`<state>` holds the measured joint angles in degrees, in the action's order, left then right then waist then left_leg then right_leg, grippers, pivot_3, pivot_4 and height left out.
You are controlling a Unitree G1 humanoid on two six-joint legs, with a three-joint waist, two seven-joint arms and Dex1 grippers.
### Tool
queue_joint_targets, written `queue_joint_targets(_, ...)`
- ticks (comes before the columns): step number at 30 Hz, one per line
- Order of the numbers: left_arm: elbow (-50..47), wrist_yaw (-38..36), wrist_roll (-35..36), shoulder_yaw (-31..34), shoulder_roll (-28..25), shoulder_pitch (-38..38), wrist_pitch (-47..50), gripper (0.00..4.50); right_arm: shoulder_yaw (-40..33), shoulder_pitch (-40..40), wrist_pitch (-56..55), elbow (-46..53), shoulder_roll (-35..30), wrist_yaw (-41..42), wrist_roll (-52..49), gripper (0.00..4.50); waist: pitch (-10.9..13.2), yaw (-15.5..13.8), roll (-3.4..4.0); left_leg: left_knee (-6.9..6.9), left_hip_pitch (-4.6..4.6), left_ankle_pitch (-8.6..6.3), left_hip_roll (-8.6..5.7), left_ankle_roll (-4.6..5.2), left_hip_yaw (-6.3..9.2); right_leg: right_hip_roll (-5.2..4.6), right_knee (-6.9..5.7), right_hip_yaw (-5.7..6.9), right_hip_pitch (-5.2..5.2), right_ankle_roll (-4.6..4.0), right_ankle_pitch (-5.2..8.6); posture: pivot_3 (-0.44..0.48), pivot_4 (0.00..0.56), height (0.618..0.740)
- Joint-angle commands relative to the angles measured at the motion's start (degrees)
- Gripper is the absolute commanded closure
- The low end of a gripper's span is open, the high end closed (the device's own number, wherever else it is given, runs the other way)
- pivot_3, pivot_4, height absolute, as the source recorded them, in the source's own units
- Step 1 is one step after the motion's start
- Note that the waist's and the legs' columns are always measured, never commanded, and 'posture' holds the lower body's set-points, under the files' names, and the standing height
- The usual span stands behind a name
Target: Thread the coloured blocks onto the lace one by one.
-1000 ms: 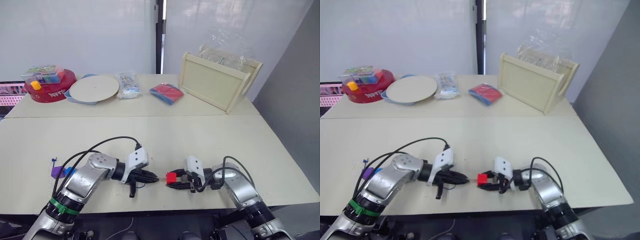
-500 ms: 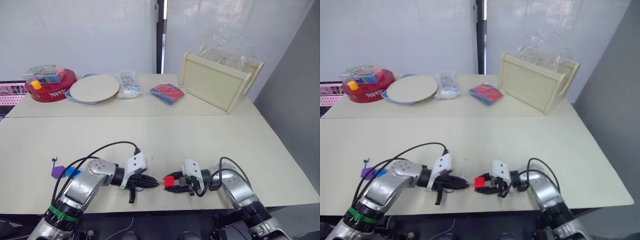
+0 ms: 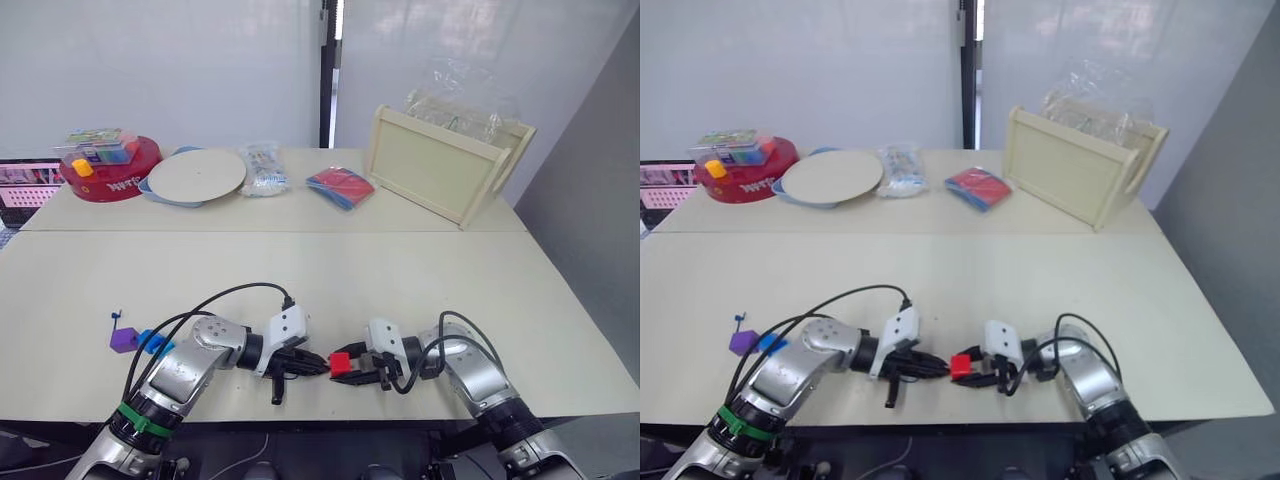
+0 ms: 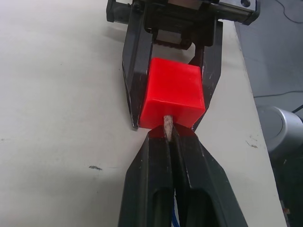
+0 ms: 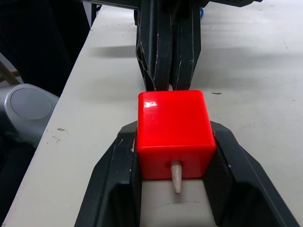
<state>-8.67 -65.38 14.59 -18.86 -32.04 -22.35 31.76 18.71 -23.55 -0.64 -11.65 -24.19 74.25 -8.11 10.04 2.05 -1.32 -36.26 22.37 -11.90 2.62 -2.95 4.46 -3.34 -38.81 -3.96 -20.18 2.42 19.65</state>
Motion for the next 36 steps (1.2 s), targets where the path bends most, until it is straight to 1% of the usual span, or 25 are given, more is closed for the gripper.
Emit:
queue_joint_targets(1,-4.9,0.1,2.4,2.9,-1.5,-0.7,0.5,3.57,4.1,1.7,2.0,-1.1,0.5,-1.0,3.2,3.31,0.0,0.2,0.0,0.01,0.0,0.0,0.02,0.0,0.01,0.02,-0.01,0.01,-0.01,0.0,0.0,0.0,0.15,0.74)
queue_joint_targets(3,-6.1,0.2,2.2,4.1,-3.7,0.2,0.8,2.82,3.8,2.0,2.6,-1.0,0.3,-1.7,3.2,3.31,0.0,0.7,0.0,0.05,-0.01,0.0,0.04,0.0,0.01,0.04,-0.01,-0.01,-0.03,0.0,0.0,0.0,0.15,0.74)
queue_joint_targets(6,-7.5,-0.2,3.5,6.0,-6.5,1.8,1.6,1.91,3.7,2.2,3.3,-0.7,0.0,-2.7,3.2,3.31,0.0,0.8,0.01,0.21,-0.09,0.0,0.09,0.0,0.0,0.08,0.03,-0.02,-0.04,0.0,0.0,0.0,0.15,0.74)
queue_joint_targets(9,-7.9,-1.3,3.9,7.5,-9.6,4.9,0.1,1.91,3.8,2.5,3.6,-0.1,-0.5,-2.8,2.8,3.31,0.0,0.9,0.01,0.27,-0.12,0.0,0.11,0.0,-0.01,0.09,0.04,-0.03,-0.05,-0.01,0.01,0.0,0.15,0.74)
queue_joint_targets(12,-7.1,-2.1,2.9,7.6,-12.2,7.9,-2.8,1.91,3.7,2.7,3.9,0.4,-0.9,-2.7,2.6,3.31,0.0,0.6,0.01,0.28,-0.11,0.0,0.11,0.0,-0.02,0.08,0.07,-0.02,-0.05,-0.01,0.01,0.0,0.15,0.74)
queue_joint_targets(14,-7.0,-1.9,2.8,7.1,-12.4,8.7,-3.4,1.91,3.6,2.7,3.9,0.5,-1.2,-2.6,2.5,3.31,0.0,0.5,0.01,0.28,-0.1,0.0,0.11,0.0,-0.02,0.07,0.08,-0.02,-0.05,-0.01,0.01,0.0,0.15,0.74)
queue_joint_targets(19,-6.8,-0.7,1.3,4.4,-10.9,9.9,-4.8,1.91,3.5,2.6,3.9,0.5,-1.5,-2.6,2.6,3.31,0.0,0.4,0.01,0.29,-0.1,0.0,0.1,-0.01,-0.04,0.06,0.12,-0.02,-0.03,-0.01,0.01,0.0,0.15,0.74)
queue_joint_targets(22,-5.0,0.1,-2.1,2.1,-10.7,10.5,-8.0,2.74,3.5,2.7,4.0,0.8,-1.6,-2.6,2.5,3.31,0.0,0.4,0.01,0.29,-0.12,0.0,0.1,-0.01,-0.04,0.06,0.12,-0.02,-0.01,-0.01,0.01,0.0,0.15,0.74)
queue_joint_targets(23,-4.4,0.4,-2.8,1.8,-10.5,10.7,-8.9,3.08,3.6,2.8,4.0,0.9,-1.6,-2.7,2.5,3.31,0.0,0.4,0.01,0.29,-0.12,0.0,0.1,-0.01,-0.04,0.06,0.14,-0.02,0.0,-0.01,0.01,0.0,0.15,0.74)
queue_joint_targets(27,-4.2,0.2,-1.8,1.9,-9.7,10.7,-9.1,4.42,3.6,3.3,4.6,1.9,-1.8,-2.9,2.4,3.31,0.0,0.4,0.02,0.31,-0.11,-0.01,0.1,0.0,-0.04,0.06,0.16,-0.02,0.01,-0.01,0.01,0.0,0.15,0.74)
queue_joint_targets(32,-3.8,-0.1,-1.2,1.3,-7.8,10.0,-9.6,4.47,3.9,3.6,4.7,2.5,-1.8,-3.2,2.4,3.31,0.0,0.4,0.02,0.33,-0.11,-0.01,0.09,0.0,-0.04,0.05,0.21,-0.02,0.01,-0.01,0.01,0.0,0.15,0.74)
queue_joint_targets(36,-2.9,1.2,-0.7,1.0,-4.3,7.8,-8.5,4.47,4.4,4.0,4.6,3.0,-1.6,-3.5,2.7,3.31,-0.1,0.3,0.0,0.32,-0.11,-0.01,0.08,0.0,-0.05,0.04,0.23,-0.01,0.04,-0.01,0.01,0.0,0.15,0.74)
